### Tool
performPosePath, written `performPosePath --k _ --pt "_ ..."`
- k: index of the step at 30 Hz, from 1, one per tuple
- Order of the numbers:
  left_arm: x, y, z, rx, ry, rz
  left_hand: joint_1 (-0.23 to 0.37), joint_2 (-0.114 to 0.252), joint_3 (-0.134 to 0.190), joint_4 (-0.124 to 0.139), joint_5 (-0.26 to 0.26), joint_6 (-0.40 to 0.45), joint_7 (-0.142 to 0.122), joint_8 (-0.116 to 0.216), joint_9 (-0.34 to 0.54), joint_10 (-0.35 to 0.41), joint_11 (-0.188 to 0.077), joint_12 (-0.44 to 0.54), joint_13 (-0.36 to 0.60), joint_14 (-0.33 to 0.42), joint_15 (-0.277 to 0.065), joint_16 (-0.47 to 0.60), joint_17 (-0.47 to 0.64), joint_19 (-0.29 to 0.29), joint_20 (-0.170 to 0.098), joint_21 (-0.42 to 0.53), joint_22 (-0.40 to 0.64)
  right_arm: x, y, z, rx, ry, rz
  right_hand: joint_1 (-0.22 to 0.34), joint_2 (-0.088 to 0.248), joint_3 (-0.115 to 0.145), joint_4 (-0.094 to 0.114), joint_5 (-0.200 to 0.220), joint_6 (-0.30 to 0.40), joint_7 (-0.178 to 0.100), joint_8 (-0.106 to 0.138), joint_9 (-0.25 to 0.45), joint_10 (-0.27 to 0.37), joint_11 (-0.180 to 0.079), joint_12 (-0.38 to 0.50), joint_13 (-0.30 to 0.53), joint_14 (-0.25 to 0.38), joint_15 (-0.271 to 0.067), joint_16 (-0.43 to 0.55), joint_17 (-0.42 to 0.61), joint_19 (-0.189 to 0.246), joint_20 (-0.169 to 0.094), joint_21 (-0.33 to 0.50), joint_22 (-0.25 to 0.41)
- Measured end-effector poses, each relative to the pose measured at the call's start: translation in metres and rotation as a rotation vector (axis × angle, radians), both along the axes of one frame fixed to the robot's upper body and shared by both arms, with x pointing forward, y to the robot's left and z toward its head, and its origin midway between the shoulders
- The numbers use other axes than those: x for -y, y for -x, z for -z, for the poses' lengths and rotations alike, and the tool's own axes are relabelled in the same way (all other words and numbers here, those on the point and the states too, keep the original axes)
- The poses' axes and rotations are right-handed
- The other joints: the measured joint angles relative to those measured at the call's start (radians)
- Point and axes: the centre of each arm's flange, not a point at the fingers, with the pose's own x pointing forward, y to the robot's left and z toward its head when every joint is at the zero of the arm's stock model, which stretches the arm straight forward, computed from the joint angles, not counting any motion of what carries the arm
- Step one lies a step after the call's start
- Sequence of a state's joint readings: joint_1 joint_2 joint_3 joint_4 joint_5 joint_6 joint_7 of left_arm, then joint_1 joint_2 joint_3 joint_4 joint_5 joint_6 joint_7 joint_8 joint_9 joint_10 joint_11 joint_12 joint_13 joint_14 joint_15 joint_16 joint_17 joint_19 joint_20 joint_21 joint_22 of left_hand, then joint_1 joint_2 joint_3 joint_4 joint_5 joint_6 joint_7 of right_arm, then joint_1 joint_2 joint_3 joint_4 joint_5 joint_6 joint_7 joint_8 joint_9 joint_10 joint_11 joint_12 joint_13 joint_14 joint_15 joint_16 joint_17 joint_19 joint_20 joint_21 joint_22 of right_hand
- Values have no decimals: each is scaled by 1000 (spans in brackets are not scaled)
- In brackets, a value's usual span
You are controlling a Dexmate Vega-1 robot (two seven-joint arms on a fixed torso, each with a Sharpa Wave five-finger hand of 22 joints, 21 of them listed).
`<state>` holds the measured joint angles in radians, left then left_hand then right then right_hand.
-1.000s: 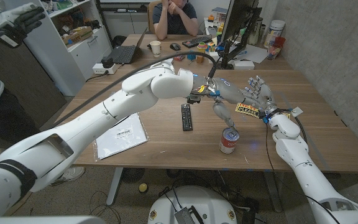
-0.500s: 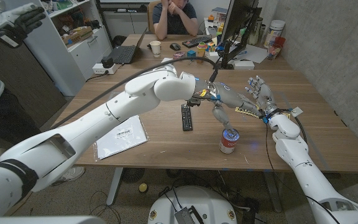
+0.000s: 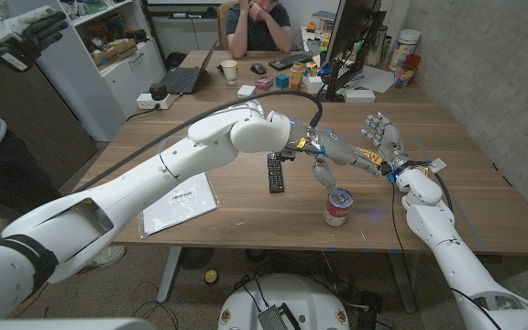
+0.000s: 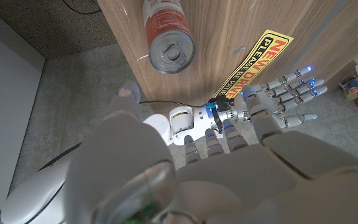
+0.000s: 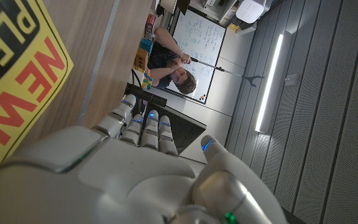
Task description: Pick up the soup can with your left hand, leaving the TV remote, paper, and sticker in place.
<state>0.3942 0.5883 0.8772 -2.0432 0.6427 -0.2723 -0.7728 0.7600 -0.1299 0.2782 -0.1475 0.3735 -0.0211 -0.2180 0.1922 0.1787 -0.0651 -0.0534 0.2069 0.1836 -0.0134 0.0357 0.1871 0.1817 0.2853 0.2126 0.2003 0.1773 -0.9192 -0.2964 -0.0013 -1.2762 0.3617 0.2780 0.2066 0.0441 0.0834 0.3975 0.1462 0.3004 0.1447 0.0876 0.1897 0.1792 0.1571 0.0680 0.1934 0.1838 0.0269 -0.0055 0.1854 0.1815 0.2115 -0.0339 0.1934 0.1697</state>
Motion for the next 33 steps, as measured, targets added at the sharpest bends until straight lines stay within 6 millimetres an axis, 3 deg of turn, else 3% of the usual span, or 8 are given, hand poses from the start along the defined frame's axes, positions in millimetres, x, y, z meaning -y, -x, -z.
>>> performPosePath --k 17,33 --pt "3 -10 16 9 -49 -34 8 8 -11 3 0 9 2 0 0 4 -4 0 0 4 -4 0 0 2 2 0 0 2 0 2 -1 -6 -2 0 0 0 0 0 0 0 0 0 4 4 0 0 0 0 0 0 0 0 0 0" --pt "6 -18 27 18 -76 -53 25 17 -19 11 -4 12 -2 0 0 4 -4 0 0 7 -34 0 0 15 4 0 0 4 -1 5 -4 -7 -2 0 0 0 0 0 4 -4 0 0 4 4 0 0 5 5 0 0 4 -4 0 0"
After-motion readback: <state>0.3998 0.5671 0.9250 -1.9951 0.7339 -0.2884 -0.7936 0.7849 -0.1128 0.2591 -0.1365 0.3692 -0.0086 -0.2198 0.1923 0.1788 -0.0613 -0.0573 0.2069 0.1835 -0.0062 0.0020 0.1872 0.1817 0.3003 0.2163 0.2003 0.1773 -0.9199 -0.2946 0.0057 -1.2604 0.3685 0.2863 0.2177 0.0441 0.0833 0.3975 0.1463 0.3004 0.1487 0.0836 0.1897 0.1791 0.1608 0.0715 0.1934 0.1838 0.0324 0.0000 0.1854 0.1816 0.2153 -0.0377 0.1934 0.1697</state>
